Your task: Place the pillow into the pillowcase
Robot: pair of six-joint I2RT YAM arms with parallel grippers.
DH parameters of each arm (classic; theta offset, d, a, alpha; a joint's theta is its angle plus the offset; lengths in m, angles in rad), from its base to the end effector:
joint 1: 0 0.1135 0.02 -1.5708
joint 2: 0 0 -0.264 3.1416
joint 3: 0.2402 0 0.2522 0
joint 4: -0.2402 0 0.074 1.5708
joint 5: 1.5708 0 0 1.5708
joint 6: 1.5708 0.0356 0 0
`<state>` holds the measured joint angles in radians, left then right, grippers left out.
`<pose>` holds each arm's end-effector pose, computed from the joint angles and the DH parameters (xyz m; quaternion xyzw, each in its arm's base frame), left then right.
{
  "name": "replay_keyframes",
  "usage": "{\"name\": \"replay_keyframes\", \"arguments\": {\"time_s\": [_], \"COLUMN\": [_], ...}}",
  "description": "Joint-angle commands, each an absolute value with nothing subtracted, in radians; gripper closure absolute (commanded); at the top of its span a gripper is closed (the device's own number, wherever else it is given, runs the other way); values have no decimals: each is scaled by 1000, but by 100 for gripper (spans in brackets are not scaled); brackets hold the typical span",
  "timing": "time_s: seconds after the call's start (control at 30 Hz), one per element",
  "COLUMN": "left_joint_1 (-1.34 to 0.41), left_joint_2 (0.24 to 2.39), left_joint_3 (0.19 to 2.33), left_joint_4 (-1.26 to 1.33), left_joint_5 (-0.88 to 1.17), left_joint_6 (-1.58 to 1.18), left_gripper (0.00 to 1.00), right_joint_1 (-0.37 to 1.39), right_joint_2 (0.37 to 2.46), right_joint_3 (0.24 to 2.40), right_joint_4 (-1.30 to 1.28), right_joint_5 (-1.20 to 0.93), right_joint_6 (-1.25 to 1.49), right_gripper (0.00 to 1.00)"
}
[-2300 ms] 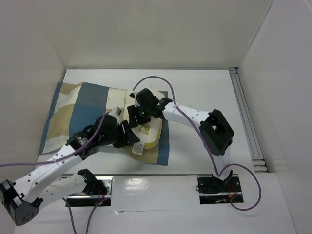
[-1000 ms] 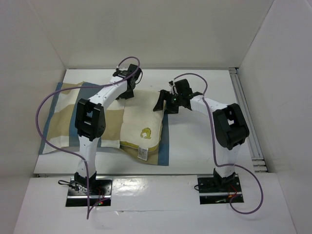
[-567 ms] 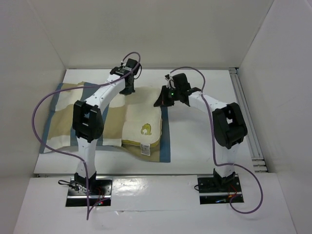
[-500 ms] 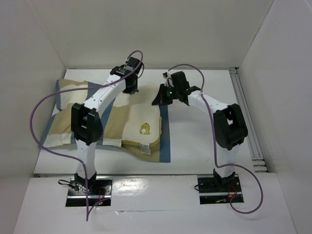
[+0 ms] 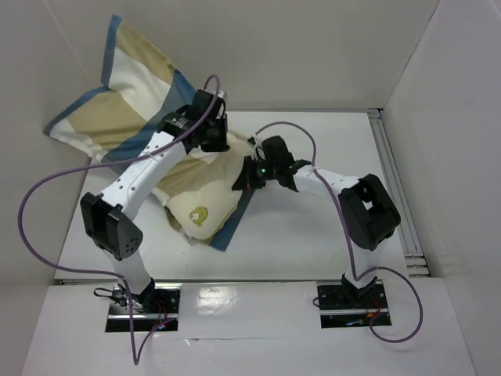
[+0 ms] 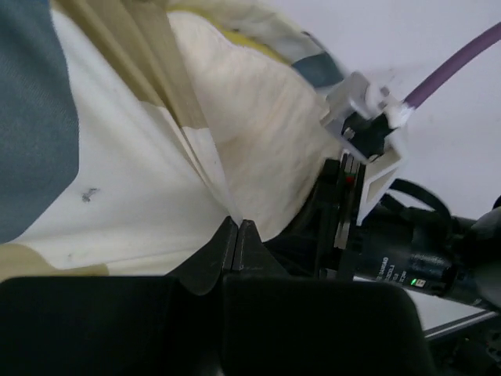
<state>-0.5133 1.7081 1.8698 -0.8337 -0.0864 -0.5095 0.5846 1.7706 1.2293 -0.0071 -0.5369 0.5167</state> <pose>0.3272 -0.1809 0.4055 -0.0170 0.8999 -0.1785 0.3975 0.3256 0.2373 0.2429 -0.1582 0.8360 0.4439 0.2809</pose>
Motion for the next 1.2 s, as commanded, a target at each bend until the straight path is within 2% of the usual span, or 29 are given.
{"name": "replay_keyframes", "arguments": {"time_s": [0.0, 0.27, 0.33, 0.37, 0.4, 0.43, 0.47, 0.5, 0.57, 0.6, 0.67, 0.73, 0.77, 0.9, 0.97, 1.1, 1.17], "left_joint_1": [-548, -537, -537, -537, -537, -537, -537, -537, -537, -537, -511, -511, -511, -520, -532, -532, -532], "left_joint_2": [1738, 1847, 1879, 1909, 1910, 1910, 1910, 1872, 1824, 1801, 1746, 1723, 1723, 1714, 1704, 1667, 1658], "left_joint_3": [1835, 1904, 1951, 1971, 1997, 1997, 1997, 1985, 1936, 1921, 1885, 1876, 1852, 1793, 1757, 1709, 1698], "left_joint_4": [-744, -870, -899, -941, -962, -980, -997, -997, -997, -997, -1006, -1006, -1006, -1006, -1006, -994, -1005], "left_joint_5": [16, -90, -91, -91, -112, -127, -150, -181, -208, -219, -239, -226, -216, -193, -219, -229, -229], "left_joint_6": [-581, -581, -572, -572, -563, -563, -563, -563, -563, -563, -574, -584, -598, -664, -690, -709, -709], "left_gripper": [100, 100, 88, 79, 69, 49, 40, 30, 17, 17, 18, 24, 26, 27, 26, 23, 23], "right_joint_1": [618, 716, 768, 810, 822, 833, 833, 833, 786, 754, 653, 589, 560, 474, 463, 440, 454], "right_joint_2": [1752, 1605, 1644, 1666, 1687, 1701, 1686, 1662, 1553, 1514, 1415, 1376, 1376, 1492, 1601, 1793, 1850], "right_joint_3": [1161, 1104, 1115, 1135, 1164, 1208, 1209, 1209, 1152, 1129, 1070, 1043, 1043, 1123, 1188, 1317, 1351], "right_joint_4": [92, 69, 69, 16, -36, -91, -179, -213, -268, -306, -340, -351, -366, -373, -348, -284, -258], "right_joint_5": [-572, -529, -517, -517, -517, -490, -450, -401, -286, -272, -252, -236, -226, -225, -236, -314, -357], "right_joint_6": [563, 618, 627, 617, 595, 547, 528, 514, 494, 479, 450, 420, 398, 364, 364, 405, 422], "right_gripper": [100, 100, 100, 94, 79, 60, 33, 24, 16, 14, 17, 24, 39, 64, 66, 63, 69]}}
